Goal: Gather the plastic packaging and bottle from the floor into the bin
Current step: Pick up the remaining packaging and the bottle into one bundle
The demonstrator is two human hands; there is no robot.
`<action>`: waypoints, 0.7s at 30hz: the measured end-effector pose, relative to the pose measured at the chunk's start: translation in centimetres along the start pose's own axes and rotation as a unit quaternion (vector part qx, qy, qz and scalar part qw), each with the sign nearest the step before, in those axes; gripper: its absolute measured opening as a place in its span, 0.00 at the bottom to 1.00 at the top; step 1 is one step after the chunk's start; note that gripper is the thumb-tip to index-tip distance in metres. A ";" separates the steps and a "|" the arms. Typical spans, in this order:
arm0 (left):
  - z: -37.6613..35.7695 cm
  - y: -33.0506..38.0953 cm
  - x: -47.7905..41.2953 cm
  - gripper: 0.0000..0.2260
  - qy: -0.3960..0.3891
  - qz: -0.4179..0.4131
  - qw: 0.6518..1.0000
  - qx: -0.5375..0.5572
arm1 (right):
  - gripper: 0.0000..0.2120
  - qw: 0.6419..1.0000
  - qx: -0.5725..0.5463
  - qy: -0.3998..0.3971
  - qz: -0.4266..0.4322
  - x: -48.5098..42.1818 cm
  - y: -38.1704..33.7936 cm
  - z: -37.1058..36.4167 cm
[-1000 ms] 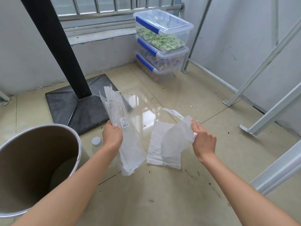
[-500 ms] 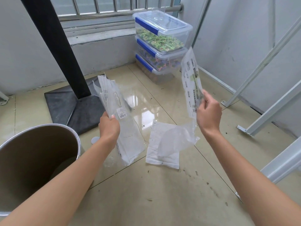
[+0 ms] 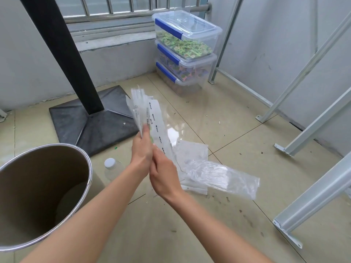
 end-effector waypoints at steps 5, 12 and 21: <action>0.7 -1.4 -0.5 0.15 -0.005 0.014 0.999 -0.035 | 0.19 0.998 -0.034 -0.061 -0.009 0.4 0.3 0.0; 2.0 -3.6 -2.5 0.17 0.055 0.070 0.989 -0.114 | 0.14 0.987 -0.113 -0.072 -0.090 0.5 5.6 3.3; 1.6 -4.1 -4.9 0.09 0.002 0.106 0.978 -0.182 | 0.35 0.908 0.339 -0.054 -0.242 2.4 24.5 10.9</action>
Point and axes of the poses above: each hand's wrist, its own x-axis away from the middle knuckle, its own z-axis out of the back of the hand, y = z × x, the point moved 4 cm from there along -x, towards the middle knuckle, and after that the axes turned 2 degrees about y, right-handed, at the moved point
